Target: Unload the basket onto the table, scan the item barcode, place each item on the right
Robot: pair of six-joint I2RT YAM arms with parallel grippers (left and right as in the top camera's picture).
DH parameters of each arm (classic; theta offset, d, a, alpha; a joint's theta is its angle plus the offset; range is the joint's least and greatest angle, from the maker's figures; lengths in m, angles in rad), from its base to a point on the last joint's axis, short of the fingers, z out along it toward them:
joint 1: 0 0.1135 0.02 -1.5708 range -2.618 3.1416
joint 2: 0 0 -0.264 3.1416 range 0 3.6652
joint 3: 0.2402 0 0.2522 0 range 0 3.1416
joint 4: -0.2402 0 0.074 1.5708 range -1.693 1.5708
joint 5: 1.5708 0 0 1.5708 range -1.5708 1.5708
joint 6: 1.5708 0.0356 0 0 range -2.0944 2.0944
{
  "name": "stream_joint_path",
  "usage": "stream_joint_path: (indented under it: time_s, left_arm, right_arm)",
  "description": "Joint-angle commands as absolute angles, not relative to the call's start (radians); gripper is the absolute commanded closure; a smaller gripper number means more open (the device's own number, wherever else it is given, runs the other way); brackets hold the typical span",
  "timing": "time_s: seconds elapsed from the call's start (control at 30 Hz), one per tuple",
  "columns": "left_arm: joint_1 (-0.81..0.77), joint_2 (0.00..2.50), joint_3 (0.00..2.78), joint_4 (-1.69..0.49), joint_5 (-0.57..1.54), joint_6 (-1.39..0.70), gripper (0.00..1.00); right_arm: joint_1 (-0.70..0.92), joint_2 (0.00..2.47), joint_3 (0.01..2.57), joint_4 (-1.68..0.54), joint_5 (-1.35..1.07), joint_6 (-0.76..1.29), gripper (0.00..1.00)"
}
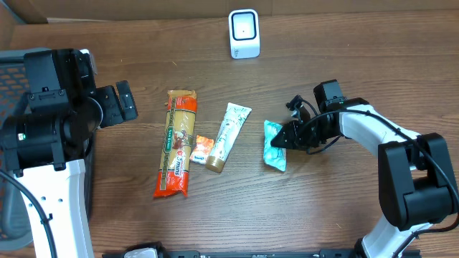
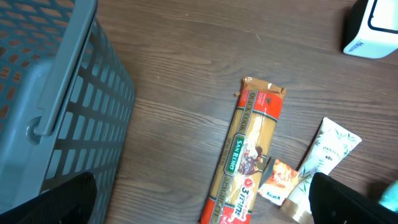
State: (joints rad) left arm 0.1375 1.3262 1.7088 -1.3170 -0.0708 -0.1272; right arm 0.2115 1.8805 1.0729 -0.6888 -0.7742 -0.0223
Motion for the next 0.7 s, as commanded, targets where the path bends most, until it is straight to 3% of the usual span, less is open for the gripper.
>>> stream_joint_path:
  time_s: [0.0,0.13,0.43,0.67]
  left_arm:
    - [0.135,1.328,1.715,-1.316,-0.059,-0.112,0.00]
    - [0.135,1.328,1.715,-1.316,-0.059,-0.112,0.00]
    - [0.135,1.328,1.715,-1.316,-0.059,-0.112,0.00]
    - [0.135,1.328,1.715,-1.316,-0.059,-0.112,0.01]
  right_arm:
    - [0.213,1.859,1.094,-0.698,-0.590,0.068,0.61]
    - [0.214,1.859,1.180,-0.773,-0.476,0.109,0.50]
    - [0.307,1.859,1.468,-1.056,-0.277,0.129,0.50]
    - [0.493,1.859,1.499,-1.095,-0.122,0.159,0.48]
